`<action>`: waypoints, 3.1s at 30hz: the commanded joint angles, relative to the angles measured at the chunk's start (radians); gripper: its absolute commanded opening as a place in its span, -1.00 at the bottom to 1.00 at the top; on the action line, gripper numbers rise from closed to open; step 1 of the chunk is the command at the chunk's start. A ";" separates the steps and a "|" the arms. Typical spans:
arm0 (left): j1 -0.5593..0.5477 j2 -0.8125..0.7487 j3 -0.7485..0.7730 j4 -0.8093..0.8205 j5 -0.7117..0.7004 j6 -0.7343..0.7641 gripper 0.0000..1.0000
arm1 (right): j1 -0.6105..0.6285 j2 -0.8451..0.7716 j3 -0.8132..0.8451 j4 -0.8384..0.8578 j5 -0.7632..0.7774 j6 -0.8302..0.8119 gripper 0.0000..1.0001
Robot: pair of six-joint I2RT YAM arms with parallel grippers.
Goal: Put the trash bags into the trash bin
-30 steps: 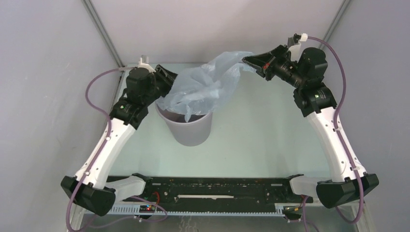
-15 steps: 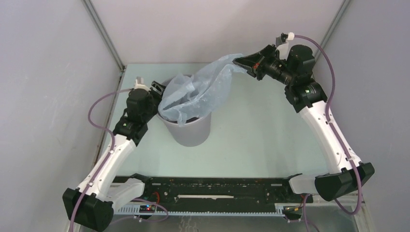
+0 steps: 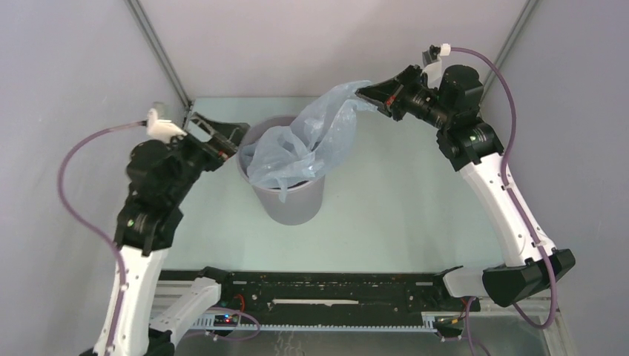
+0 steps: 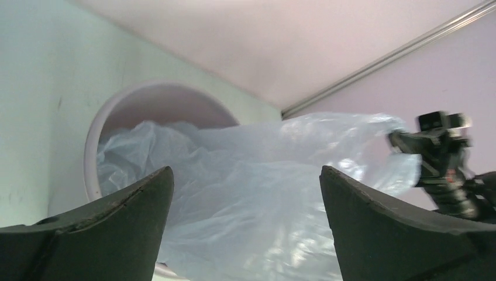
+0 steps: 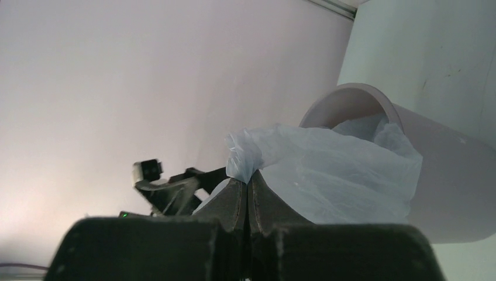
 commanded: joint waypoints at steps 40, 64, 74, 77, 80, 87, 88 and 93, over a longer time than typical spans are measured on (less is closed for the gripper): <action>-0.994 0.152 0.368 -0.121 -0.130 1.144 0.99 | 0.025 -0.014 -0.010 -0.015 0.029 -0.031 -1.00; -1.012 0.167 0.225 0.155 -0.506 1.317 0.11 | 0.038 -0.026 -0.017 -0.003 0.032 -0.042 -1.00; -0.711 0.097 0.160 0.122 -0.668 0.729 -0.99 | 0.173 0.015 0.079 -0.038 0.090 -0.256 -1.00; -0.581 0.078 0.122 0.099 -0.586 0.577 -0.99 | 0.236 0.055 0.100 -0.032 0.111 -0.328 -1.00; -0.471 0.054 0.051 0.145 -0.528 0.464 -0.99 | 0.286 0.128 0.129 -0.046 0.144 -0.376 -1.00; -0.200 0.018 -0.183 0.377 -0.310 0.215 -0.99 | 0.288 0.236 0.153 -0.157 0.238 -0.477 -1.00; -0.161 0.010 -0.218 0.414 -0.264 0.182 -0.99 | 0.277 0.227 0.137 -0.167 0.250 -0.492 -1.00; -0.130 -0.027 -0.229 0.456 -0.179 0.191 -0.99 | 0.193 0.155 0.058 -0.211 0.234 -0.527 -1.00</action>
